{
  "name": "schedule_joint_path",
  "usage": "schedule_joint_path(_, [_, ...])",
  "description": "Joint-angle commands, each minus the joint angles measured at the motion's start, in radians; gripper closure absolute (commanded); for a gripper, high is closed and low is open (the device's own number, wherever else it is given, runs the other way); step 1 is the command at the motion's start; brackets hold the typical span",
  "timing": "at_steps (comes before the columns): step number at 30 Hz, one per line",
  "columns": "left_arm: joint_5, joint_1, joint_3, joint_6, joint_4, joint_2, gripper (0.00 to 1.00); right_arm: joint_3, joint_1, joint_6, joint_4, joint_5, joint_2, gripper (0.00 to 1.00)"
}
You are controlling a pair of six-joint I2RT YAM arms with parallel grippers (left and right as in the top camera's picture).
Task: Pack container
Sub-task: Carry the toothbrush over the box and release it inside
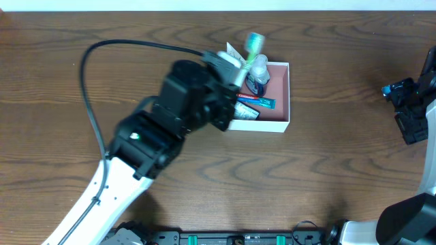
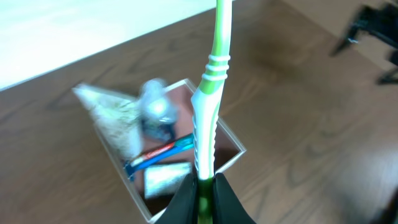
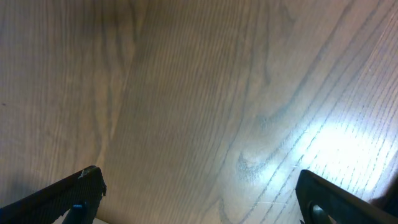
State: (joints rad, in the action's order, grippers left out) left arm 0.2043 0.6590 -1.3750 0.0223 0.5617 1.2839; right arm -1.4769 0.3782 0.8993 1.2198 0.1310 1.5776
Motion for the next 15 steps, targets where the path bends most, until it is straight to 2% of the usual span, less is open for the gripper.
schedule_joint_path(1, [0.009,0.04,-0.005,-0.053,-0.038,0.069,0.93,0.0,0.008,0.013,0.003,0.011,0.005,0.01])
schedule_joint_path(8, [0.009,0.045,-0.005,-0.119,-0.117,0.264,0.93,0.0,0.008,0.013,0.003,0.011,0.005,0.01])
schedule_joint_path(11, [0.009,0.045,-0.005,-0.181,-0.146,0.347,0.88,0.0,0.008,0.013,0.003,0.011,0.005,0.01])
schedule_joint_path(15, [0.008,0.045,-0.005,-0.206,-0.174,0.424,0.86,0.0,0.008,0.013,0.003,0.011,0.005,0.01])
